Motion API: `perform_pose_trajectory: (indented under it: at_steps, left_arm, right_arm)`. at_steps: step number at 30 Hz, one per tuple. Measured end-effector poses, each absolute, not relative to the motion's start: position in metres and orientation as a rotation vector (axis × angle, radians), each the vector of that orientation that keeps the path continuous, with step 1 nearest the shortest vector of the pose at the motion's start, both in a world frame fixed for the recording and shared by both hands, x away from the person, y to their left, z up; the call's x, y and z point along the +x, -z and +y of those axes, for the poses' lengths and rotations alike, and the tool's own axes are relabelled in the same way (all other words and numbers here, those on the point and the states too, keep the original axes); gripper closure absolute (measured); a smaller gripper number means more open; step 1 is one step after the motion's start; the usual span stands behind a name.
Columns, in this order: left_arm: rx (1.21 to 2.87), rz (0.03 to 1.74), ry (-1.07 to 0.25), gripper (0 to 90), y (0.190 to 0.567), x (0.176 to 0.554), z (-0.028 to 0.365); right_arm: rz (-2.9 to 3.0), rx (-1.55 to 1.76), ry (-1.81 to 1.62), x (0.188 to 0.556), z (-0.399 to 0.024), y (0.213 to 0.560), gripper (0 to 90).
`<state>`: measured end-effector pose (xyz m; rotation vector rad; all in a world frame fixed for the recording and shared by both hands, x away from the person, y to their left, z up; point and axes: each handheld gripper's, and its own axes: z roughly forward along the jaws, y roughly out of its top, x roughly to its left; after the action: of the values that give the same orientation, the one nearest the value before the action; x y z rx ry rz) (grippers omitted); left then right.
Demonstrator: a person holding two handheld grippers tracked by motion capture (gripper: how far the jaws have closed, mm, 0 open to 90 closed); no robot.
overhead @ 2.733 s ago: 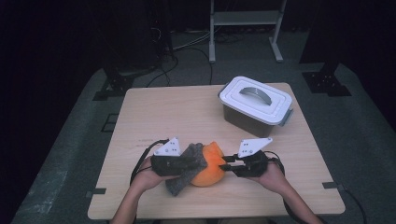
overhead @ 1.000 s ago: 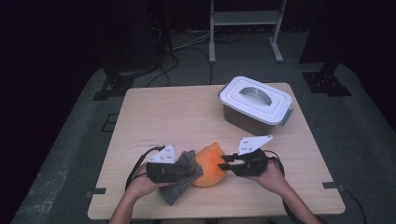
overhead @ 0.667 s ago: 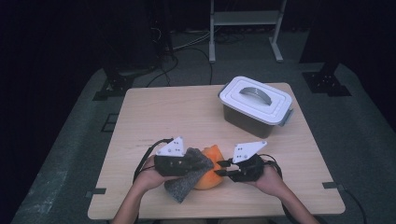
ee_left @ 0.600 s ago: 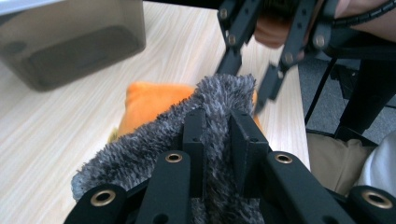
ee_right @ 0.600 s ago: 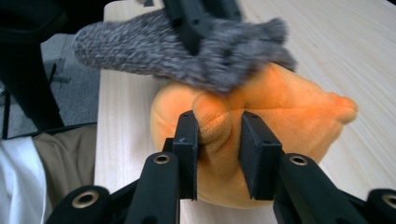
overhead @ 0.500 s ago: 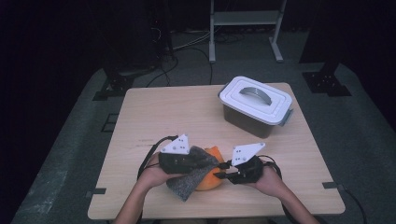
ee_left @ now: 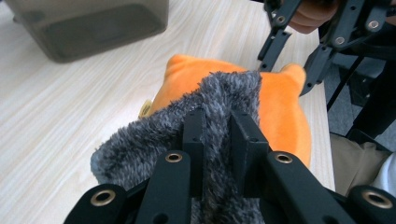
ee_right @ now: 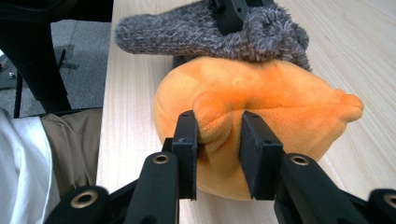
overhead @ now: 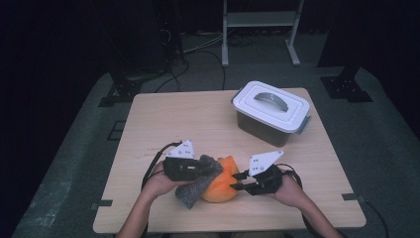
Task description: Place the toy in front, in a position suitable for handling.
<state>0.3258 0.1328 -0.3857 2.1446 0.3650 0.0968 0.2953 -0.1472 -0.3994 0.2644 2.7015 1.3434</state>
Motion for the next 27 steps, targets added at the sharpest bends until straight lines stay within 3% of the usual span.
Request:
perform_pose_trajectory:
  at_steps: [15,27]
  left_arm:
    - [2.203,0.253,-0.117,77.6,0.366,0.332,0.085]
    - [2.193,0.357,-0.083,77.5,0.388,0.334,0.119]
  right_arm:
    - [2.728,0.204,-1.330,0.294,-0.149,0.403,68.3]
    - [2.770,0.247,-1.316,0.306,-0.169,0.410,67.4]
